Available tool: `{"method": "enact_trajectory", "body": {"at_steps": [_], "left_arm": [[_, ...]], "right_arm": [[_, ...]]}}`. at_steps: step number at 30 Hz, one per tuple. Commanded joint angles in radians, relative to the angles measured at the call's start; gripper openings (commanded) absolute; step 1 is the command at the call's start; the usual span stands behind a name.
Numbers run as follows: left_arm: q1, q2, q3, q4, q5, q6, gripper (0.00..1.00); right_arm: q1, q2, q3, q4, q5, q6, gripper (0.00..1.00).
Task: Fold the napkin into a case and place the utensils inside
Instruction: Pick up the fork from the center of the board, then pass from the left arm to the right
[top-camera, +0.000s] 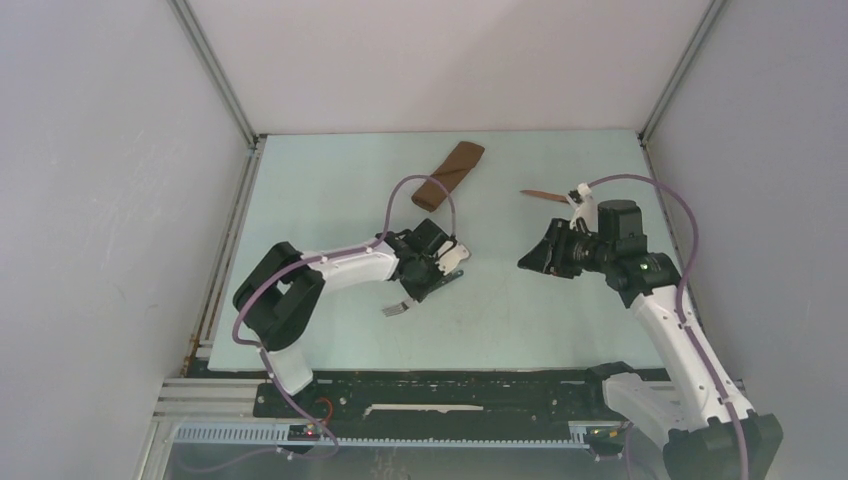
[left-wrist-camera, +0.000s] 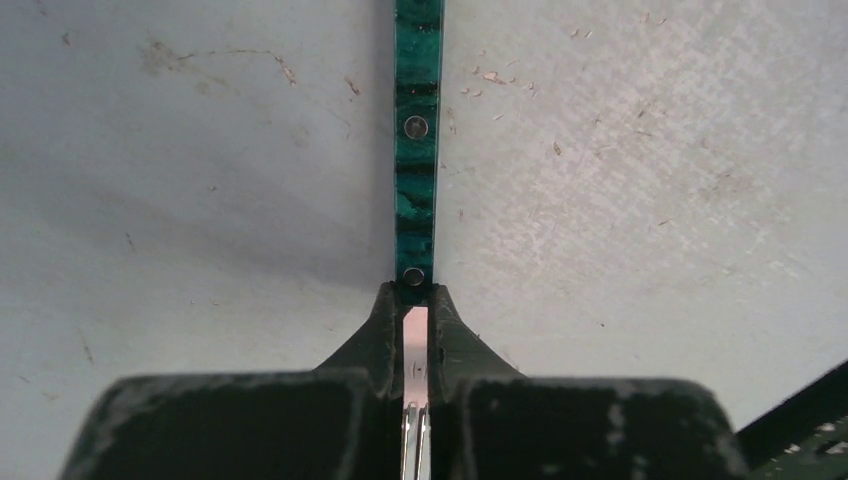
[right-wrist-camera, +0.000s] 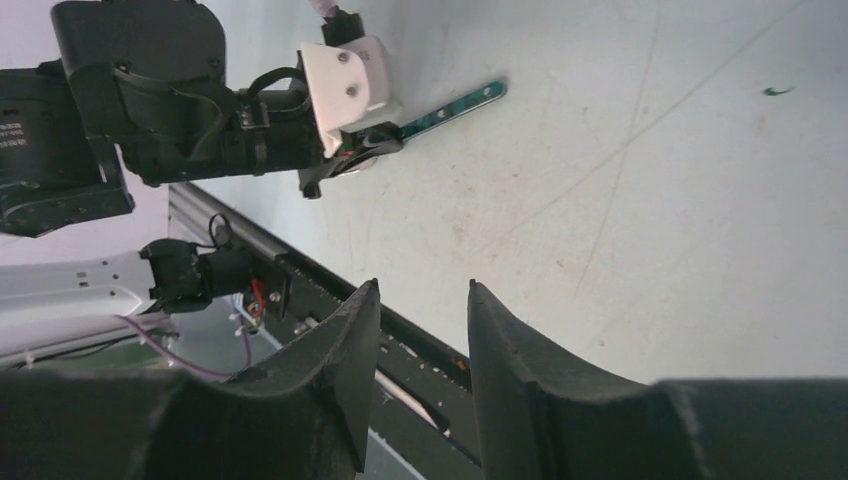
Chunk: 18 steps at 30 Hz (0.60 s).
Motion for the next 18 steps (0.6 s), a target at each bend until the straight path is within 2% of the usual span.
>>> {"method": "enact_trajectory", "body": {"at_steps": [1, 6, 9, 15, 18], "left_arm": [[0.044, -0.068, 0.083, -0.039, 0.091, -0.102, 0.0], [0.13, -0.023, 0.277, -0.218, 0.102, -0.156, 0.0], [0.174, 0.048, 0.427, -0.315, 0.056, -0.151, 0.0], [0.261, 0.3, 0.785, -0.514, 0.062, -0.112, 0.0], [0.289, 0.412, 0.935, -0.552, 0.073, -0.113, 0.0]], "right_arm": [[-0.014, -0.057, 0.0, -0.051, 0.092, -0.037, 0.45], [-0.027, -0.048, -0.001, -0.079, 0.103, -0.057, 0.44], [-0.027, -0.039, -0.002, -0.087, 0.097, -0.061, 0.43], [-0.028, -0.041, -0.023, -0.078, 0.047, -0.052, 0.44], [-0.028, -0.034, -0.031, -0.072, 0.037, -0.052, 0.51]]}}
